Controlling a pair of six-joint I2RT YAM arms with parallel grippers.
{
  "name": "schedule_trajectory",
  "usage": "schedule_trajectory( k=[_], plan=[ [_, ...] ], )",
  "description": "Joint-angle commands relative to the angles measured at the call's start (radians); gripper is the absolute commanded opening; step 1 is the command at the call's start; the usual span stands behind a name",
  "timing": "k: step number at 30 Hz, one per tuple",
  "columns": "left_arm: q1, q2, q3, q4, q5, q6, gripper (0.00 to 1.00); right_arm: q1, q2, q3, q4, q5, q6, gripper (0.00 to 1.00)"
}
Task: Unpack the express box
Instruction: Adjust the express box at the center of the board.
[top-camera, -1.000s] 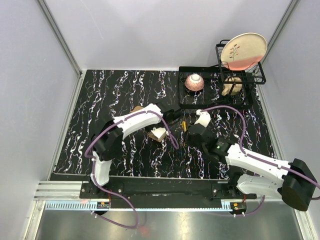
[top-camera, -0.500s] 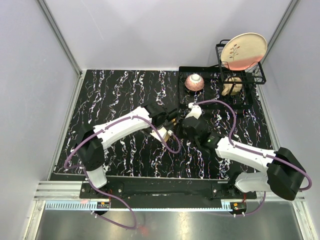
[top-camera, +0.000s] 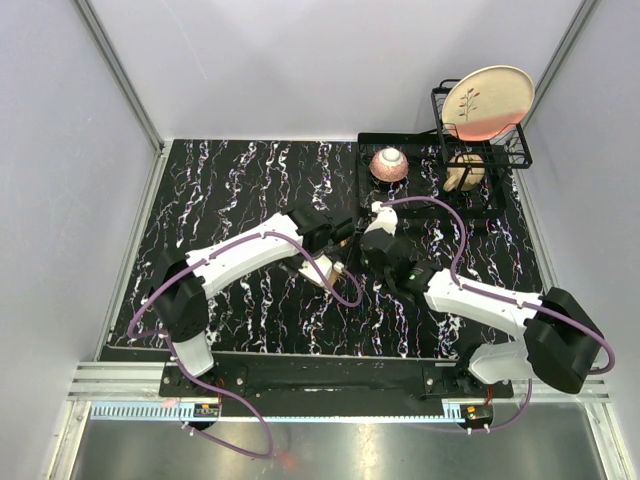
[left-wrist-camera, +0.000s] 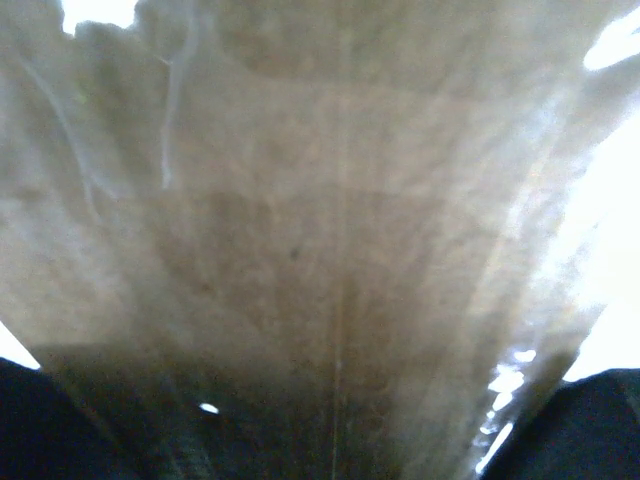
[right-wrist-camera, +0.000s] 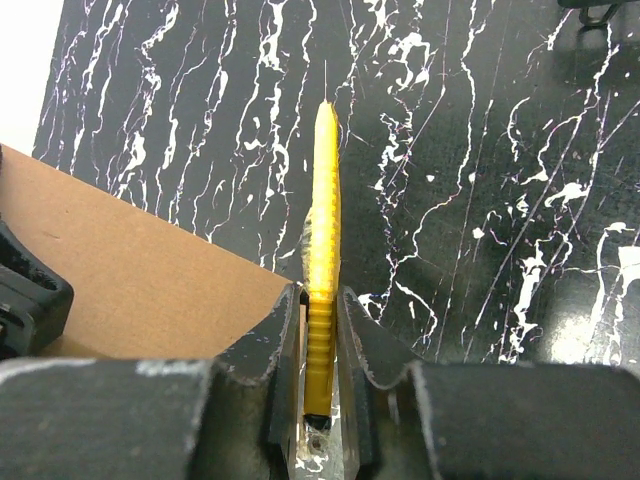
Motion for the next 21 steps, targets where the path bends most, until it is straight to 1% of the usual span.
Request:
schedule_trajectory(
  k=[1,5,6,10,14,17,20,21],
  plan=[
    [0.011,-0.009,0.046,-0.137,0.044,-0.056,0.22,0.004,-0.024,0.022,0.087,-0.056,0.023,0.0],
    [0.037,0.011,0.075,-0.136,0.056,-0.079,0.24,0.004,-0.07,-0.024,0.087,-0.072,0.042,0.0],
    [0.038,0.019,0.106,-0.136,0.073,-0.085,0.24,0.005,-0.076,-0.036,0.086,-0.072,0.048,0.0],
    [0.038,0.034,0.182,-0.137,0.125,-0.111,0.26,0.008,-0.049,-0.036,0.09,-0.068,0.05,0.0],
    [0.038,0.016,0.196,-0.137,0.157,-0.118,0.26,0.01,-0.012,-0.023,0.109,-0.043,0.03,0.0],
    [0.038,-0.001,0.213,-0.136,0.211,-0.133,0.26,0.008,-0.004,-0.029,0.13,-0.022,0.031,0.0],
    [0.038,-0.024,0.224,-0.136,0.24,-0.161,0.26,-0.002,-0.038,-0.052,0.13,0.015,0.028,0.0],
    [0.038,-0.039,0.213,-0.136,0.243,-0.168,0.26,-0.012,-0.076,-0.068,0.129,0.012,0.03,0.0]
  ],
)
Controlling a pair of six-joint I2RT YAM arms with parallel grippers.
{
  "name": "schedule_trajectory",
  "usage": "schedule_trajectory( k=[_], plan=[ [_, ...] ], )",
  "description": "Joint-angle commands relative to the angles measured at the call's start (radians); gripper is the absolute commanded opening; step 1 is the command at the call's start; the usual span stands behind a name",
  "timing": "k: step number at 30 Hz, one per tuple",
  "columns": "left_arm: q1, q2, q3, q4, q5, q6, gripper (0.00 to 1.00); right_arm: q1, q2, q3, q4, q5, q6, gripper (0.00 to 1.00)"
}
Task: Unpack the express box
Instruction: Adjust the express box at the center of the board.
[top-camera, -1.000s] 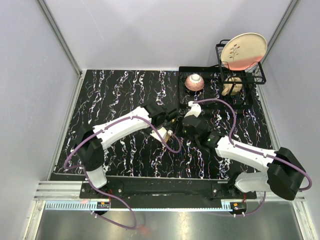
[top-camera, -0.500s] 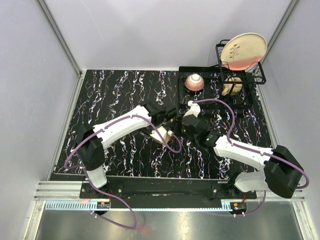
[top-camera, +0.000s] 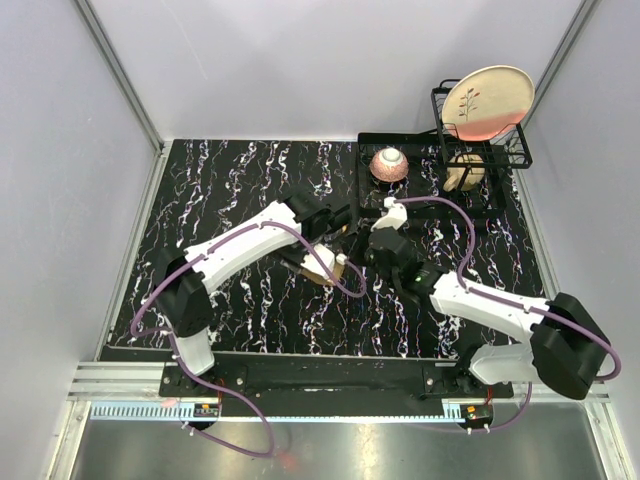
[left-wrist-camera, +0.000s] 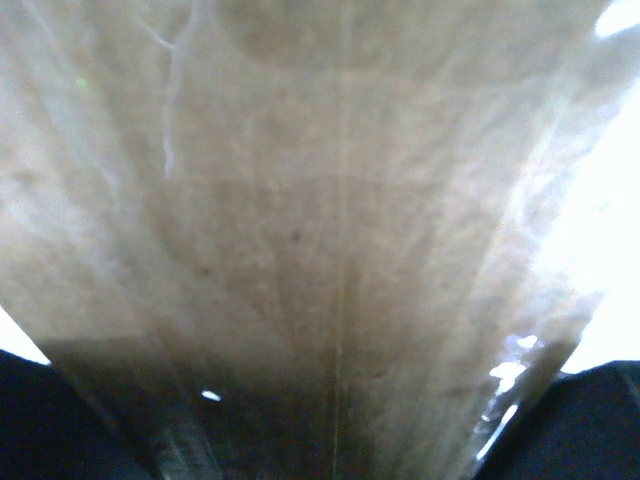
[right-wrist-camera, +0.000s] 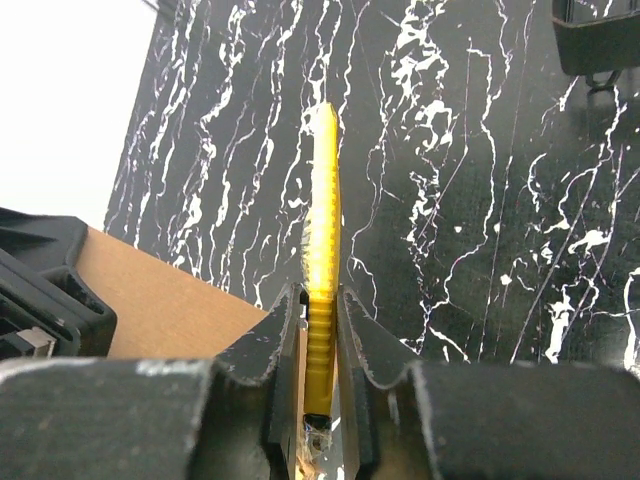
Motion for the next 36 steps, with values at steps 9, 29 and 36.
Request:
schedule_trajectory(
  k=[9,29,36],
  plan=[
    [-0.029,-0.126,-0.025,-0.021,0.105,-0.175,0.28,-0.148,-0.216,0.026,-0.108,-0.109,-0.077,0.0],
    [-0.05,-0.134,-0.009,-0.023,0.194,-0.206,0.24,-0.071,-0.125,0.069,-0.104,0.013,-0.241,0.0],
    [-0.049,-0.114,0.014,-0.024,0.221,-0.235,0.24,0.022,-0.096,0.084,-0.105,0.195,-0.278,0.0]
  ],
)
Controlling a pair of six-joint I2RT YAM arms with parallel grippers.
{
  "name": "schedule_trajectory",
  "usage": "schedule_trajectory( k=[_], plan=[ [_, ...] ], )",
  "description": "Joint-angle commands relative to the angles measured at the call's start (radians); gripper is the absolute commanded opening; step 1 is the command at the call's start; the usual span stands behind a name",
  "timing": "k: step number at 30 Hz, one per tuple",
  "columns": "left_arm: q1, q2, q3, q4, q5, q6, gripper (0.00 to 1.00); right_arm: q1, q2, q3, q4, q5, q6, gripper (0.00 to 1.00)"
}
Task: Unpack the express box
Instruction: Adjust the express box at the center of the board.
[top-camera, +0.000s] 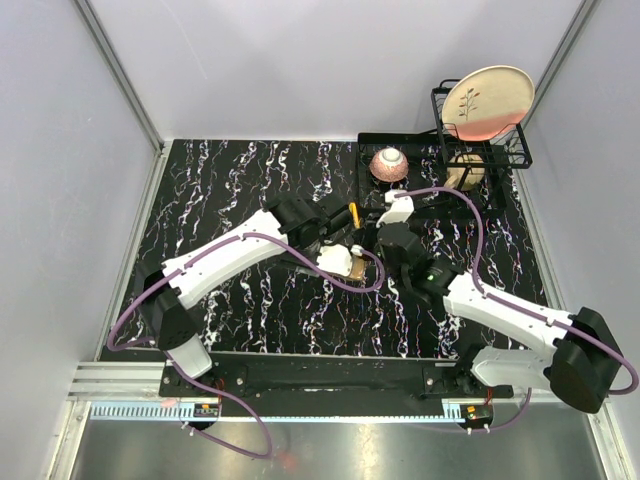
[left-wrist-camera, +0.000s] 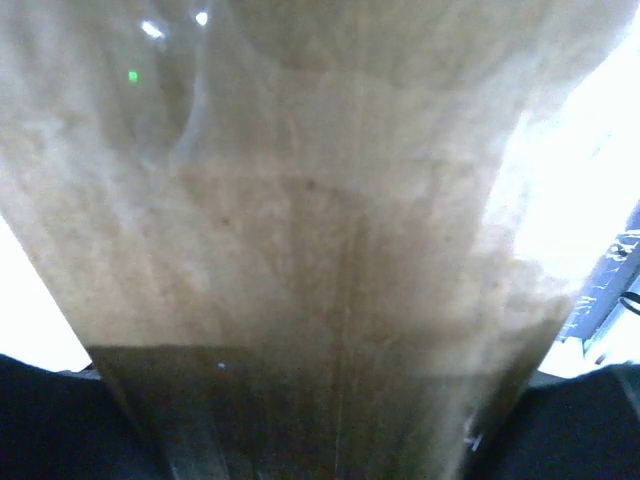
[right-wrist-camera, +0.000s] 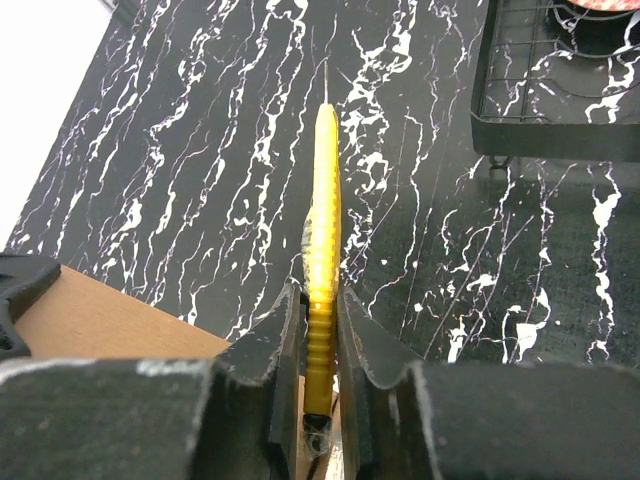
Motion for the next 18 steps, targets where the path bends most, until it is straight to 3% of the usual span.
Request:
schedule_trajectory(
  k=[1,6,10,18],
  plan=[
    [0.003,0.005,0.058,-0.156,0.062,-0.057,0.24,0.062,0.016,0.032,0.022,0.169,-0.04,0.0],
    [0.022,0.008,0.152,-0.157,0.15,-0.1,0.24,0.091,0.022,-0.031,0.085,0.271,0.023,0.0],
    [0.064,0.011,0.274,-0.156,0.271,-0.155,0.23,0.094,0.028,-0.089,0.137,0.291,0.074,0.0],
    [0.09,-0.009,0.391,-0.154,0.374,-0.216,0.23,0.095,0.077,-0.082,0.17,0.266,0.094,0.0]
  ],
)
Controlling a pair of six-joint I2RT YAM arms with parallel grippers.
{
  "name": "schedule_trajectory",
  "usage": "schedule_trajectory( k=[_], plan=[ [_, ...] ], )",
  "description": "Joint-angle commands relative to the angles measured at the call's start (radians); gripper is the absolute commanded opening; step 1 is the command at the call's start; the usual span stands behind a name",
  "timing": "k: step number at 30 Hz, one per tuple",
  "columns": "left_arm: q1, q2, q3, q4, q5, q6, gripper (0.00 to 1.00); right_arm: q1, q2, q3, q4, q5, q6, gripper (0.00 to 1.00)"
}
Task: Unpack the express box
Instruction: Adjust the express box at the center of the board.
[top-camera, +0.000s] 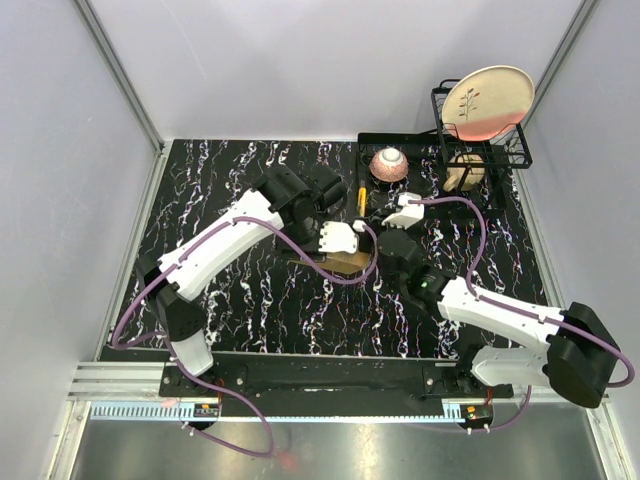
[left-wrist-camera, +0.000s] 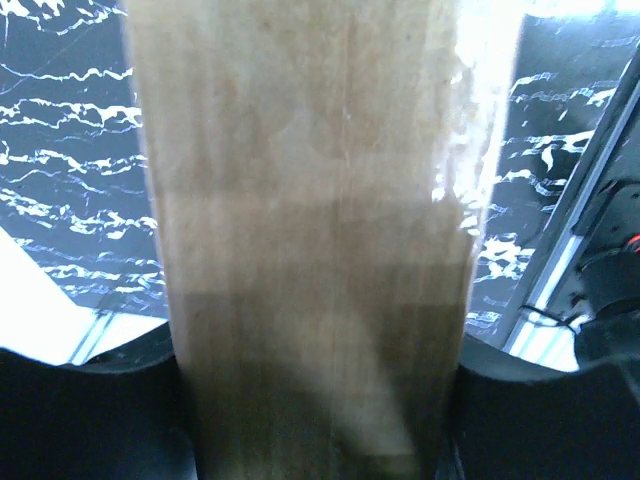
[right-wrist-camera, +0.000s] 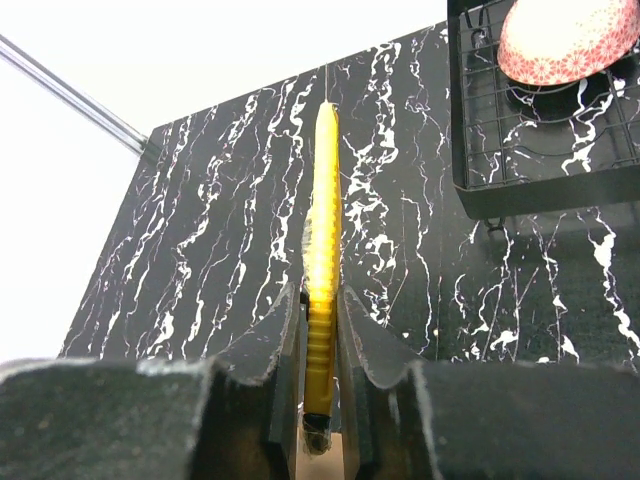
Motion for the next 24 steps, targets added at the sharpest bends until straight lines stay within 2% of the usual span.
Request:
schedule_trajectory(
  k=[1,5,8,16,24],
  plan=[
    [0.02,-0.077,0.162,-0.002,0.182,-0.141,0.23,0.023,0.067,-0.033,-0.063,-0.011,0.027,0.0],
    [0.019,-0.091,0.208,0.0,0.208,-0.167,0.22,0.023,0.094,-0.034,-0.055,-0.034,0.05,0.0],
    [0.017,-0.104,0.216,0.0,0.234,-0.179,0.26,0.023,0.117,-0.034,-0.043,-0.048,0.058,0.0],
    [0.017,-0.137,0.156,0.0,0.27,-0.207,0.35,0.027,0.196,-0.011,-0.023,-0.1,0.067,0.0],
    [0.017,-0.131,-0.005,0.0,0.273,-0.208,0.16,0.052,0.252,0.006,-0.001,-0.12,0.072,0.0]
  ],
)
